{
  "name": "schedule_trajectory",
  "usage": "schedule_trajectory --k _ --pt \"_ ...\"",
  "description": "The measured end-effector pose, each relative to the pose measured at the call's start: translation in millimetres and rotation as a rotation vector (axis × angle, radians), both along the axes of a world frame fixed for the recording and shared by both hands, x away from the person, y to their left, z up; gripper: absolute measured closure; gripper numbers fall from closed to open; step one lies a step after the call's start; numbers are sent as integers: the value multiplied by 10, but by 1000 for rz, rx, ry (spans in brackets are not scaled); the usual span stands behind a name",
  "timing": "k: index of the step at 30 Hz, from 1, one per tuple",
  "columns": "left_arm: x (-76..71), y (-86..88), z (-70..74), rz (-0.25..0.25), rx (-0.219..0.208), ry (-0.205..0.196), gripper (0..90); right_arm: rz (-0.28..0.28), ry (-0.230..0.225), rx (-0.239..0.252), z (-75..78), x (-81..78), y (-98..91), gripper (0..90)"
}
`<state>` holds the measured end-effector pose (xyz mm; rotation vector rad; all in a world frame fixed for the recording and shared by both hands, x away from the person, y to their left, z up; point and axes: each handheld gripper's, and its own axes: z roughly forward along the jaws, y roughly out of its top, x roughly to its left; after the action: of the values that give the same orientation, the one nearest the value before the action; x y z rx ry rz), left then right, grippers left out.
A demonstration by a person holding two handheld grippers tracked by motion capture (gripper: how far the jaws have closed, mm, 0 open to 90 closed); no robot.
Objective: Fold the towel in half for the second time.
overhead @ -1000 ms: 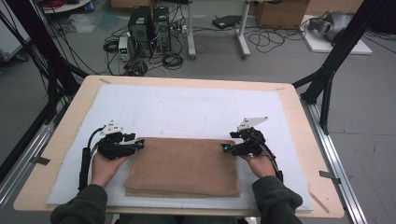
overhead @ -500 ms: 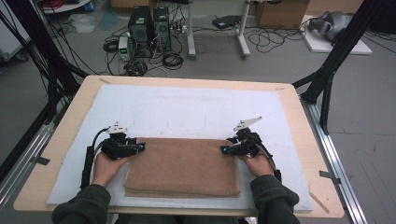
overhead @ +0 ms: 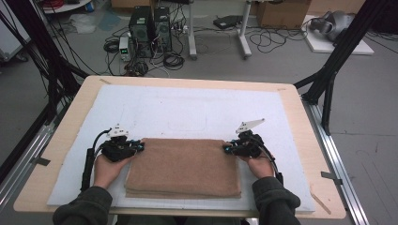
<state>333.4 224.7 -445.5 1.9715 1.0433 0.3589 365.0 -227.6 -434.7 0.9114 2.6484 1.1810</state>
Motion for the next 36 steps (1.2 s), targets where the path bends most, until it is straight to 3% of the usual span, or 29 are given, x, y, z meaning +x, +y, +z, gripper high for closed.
schedule_trajectory --k 5,14,20,26,34,36 --pt "-19 -18 23 13 12 -20 807 -18 -23 2 34 -10 3 795" --pt "26 -27 143 54 -4 -60 816 -45 -49 26 154 53 -9 803" --pt "190 -68 275 78 -3 -78 815 -70 -57 27 245 190 0 803" --pt "438 -105 475 103 17 -109 816 -107 -92 23 455 427 13 802" --pt "755 -112 705 149 8 -132 818 -140 -139 6 720 749 80 802" --pt "815 -115 753 164 -14 -146 818 -152 -159 12 762 798 80 801"
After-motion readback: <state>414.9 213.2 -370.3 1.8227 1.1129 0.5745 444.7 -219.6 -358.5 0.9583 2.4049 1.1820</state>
